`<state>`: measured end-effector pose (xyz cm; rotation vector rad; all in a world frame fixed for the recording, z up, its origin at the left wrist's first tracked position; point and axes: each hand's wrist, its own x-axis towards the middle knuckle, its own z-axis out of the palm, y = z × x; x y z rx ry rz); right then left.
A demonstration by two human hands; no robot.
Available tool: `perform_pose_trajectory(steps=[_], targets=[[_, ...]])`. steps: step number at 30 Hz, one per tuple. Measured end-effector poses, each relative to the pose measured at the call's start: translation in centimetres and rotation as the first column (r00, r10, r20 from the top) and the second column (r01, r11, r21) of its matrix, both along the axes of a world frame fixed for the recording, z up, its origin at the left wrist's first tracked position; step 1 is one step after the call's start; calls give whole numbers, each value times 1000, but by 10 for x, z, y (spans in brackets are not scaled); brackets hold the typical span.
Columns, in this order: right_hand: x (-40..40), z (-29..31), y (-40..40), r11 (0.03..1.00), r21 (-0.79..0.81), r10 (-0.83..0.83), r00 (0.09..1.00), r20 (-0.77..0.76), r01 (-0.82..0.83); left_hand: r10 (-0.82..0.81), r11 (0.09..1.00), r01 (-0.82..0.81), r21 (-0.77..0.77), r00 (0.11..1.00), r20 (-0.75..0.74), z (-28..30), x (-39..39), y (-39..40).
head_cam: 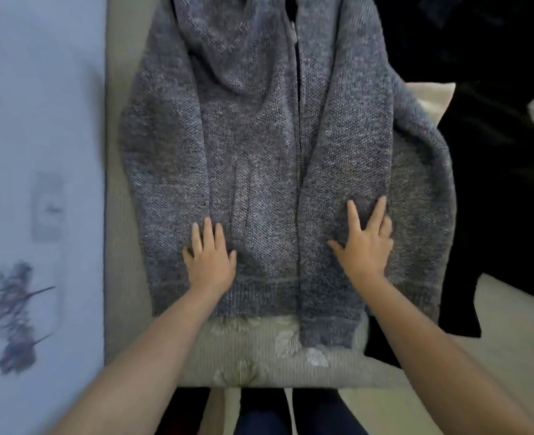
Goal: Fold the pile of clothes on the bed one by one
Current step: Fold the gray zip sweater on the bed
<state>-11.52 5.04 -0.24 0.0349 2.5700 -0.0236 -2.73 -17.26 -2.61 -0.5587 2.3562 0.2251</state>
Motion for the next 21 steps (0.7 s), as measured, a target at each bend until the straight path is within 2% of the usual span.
perform_pose_trajectory(steps=[2,4,7,11,12,14,16,18,21], targets=[[1,0,8,981,-163,-110,993,-45,101,-44,999,43,-27,999,-28,-9,14,2],[-7,5,20,982,-188,-16,996,-93,-2,-48,998,46,-37,997,-61,-12,13,5],[-32,28,51,970,-75,220,965,-139,-232,-65,998,63,-13,986,-152,-9,7,9],[-87,90,120,946,142,321,905,-279,-291,-218,967,245,70,937,-272,-5,0,17],[-99,103,139,936,234,331,884,-328,-264,-249,955,285,77,918,-308,-2,-1,20],[-114,129,180,898,435,243,901,-358,-69,-288,927,357,117,874,-392,7,-9,40],[-118,121,173,864,503,115,963,-242,23,-305,919,375,122,872,-383,9,-15,45],[-99,108,158,892,450,131,981,-146,-52,-382,883,453,125,847,-370,12,-24,67],[-41,71,128,951,184,268,959,-96,-247,-442,845,512,154,832,-335,11,-36,98]])
